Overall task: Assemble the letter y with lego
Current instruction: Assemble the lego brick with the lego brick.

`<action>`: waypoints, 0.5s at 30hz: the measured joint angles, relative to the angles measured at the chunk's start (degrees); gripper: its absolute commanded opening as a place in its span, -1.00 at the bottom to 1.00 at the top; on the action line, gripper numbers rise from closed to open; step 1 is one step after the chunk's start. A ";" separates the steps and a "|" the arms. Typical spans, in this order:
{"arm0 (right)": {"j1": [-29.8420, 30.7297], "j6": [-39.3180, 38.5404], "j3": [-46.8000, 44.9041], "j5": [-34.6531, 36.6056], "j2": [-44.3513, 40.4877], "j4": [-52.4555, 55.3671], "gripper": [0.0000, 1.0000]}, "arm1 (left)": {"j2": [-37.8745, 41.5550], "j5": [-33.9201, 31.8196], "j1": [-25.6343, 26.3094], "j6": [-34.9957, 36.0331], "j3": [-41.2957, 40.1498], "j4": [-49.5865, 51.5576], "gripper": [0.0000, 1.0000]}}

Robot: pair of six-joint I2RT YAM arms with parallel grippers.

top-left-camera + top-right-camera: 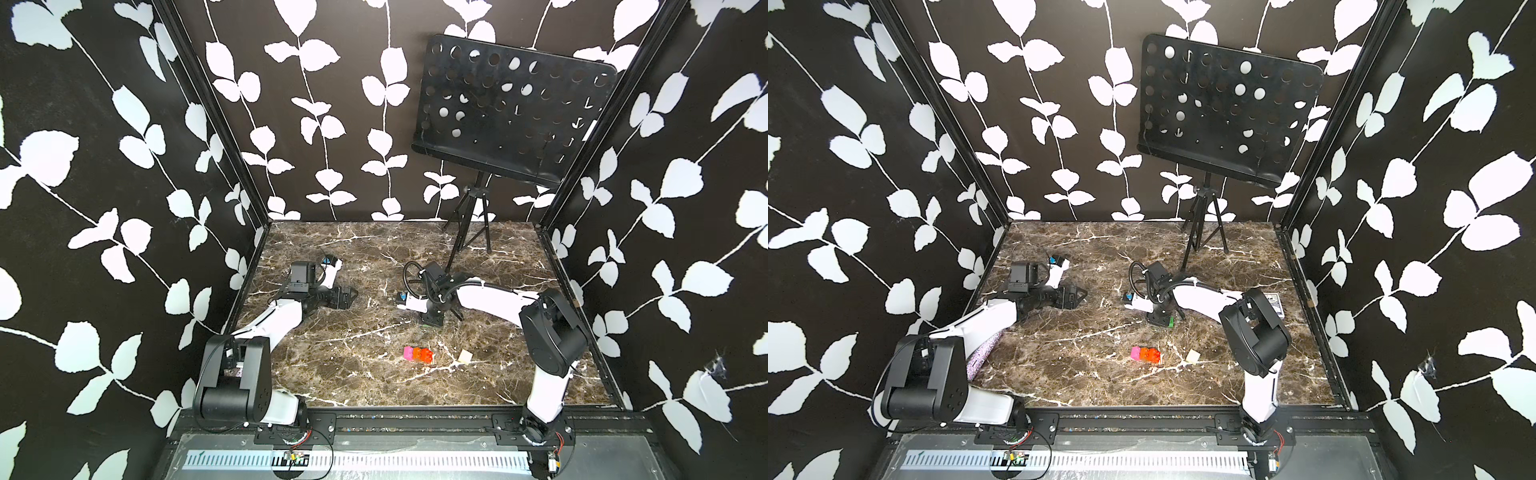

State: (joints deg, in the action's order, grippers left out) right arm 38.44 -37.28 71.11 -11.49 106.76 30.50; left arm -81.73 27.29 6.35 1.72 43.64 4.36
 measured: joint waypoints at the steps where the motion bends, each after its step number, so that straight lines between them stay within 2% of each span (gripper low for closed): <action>1: -0.02 0.00 0.00 -0.09 -0.02 -0.02 -0.46 | 0.00 0.07 0.00 -0.02 0.00 0.00 0.82; 15: -0.13 0.44 -0.11 0.07 -0.11 -0.04 -0.47 | 0.00 0.37 0.00 -0.26 0.00 -0.02 0.82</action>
State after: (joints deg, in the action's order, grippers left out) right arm 38.30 -36.84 71.00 -11.42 106.65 30.46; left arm -81.73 27.66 6.35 1.45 43.64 4.34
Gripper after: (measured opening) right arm 0.324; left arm 0.910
